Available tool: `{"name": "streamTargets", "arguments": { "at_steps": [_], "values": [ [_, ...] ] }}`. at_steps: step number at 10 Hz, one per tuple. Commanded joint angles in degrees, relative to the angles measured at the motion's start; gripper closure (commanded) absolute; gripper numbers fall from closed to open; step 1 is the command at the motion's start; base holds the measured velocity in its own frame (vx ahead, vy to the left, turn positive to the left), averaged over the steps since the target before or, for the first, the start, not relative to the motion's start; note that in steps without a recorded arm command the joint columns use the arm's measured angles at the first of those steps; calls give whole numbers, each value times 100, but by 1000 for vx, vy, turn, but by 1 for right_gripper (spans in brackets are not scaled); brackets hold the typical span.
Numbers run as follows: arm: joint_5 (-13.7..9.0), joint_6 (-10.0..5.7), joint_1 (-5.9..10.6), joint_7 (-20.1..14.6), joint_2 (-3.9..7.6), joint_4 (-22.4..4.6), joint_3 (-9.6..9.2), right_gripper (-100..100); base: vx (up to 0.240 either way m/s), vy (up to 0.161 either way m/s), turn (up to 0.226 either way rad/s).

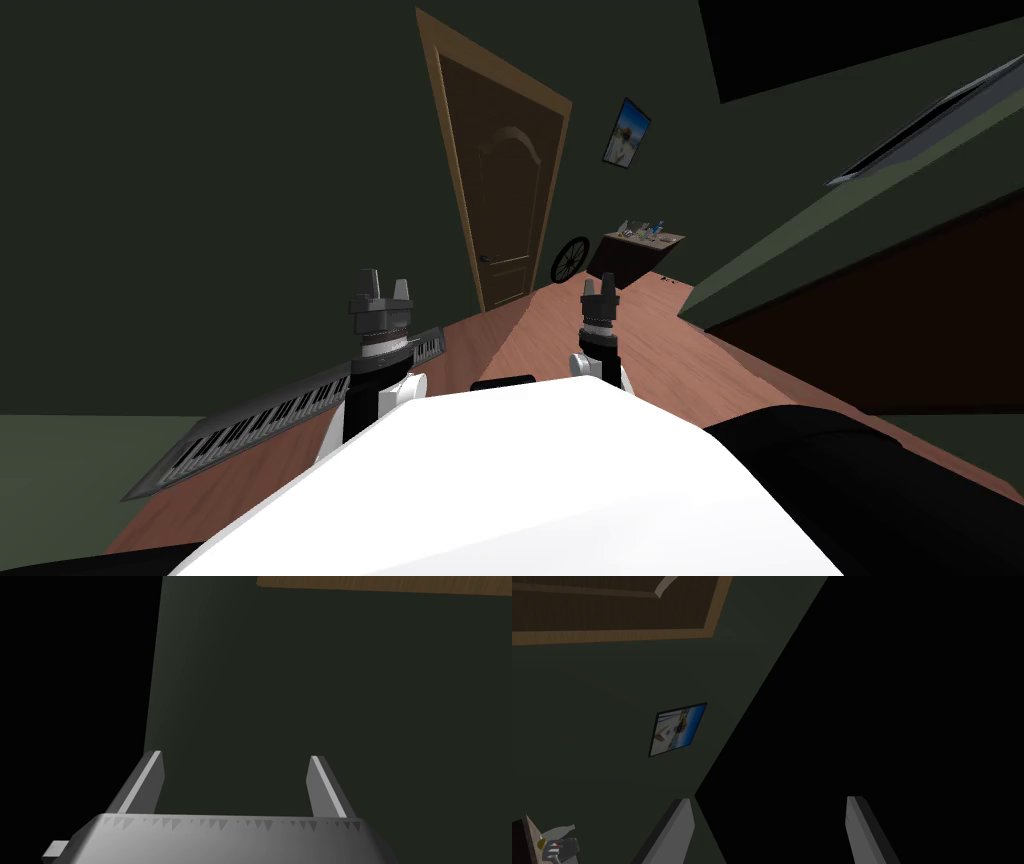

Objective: Pull the door open

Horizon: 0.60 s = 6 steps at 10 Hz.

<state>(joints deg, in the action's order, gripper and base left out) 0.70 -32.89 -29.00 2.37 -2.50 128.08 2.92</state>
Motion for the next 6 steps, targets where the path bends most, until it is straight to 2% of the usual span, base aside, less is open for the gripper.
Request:
{"name": "streamTargets", "arguments": {
  "at_steps": [1, 6],
  "values": [
    [-4, -13, 90, -20, 59, -185, -19, -100, 47, 7, 40],
    [-15, -55, 377, -85, 218, -775, -78, -100, 103, 11, 41]
  ]
}}
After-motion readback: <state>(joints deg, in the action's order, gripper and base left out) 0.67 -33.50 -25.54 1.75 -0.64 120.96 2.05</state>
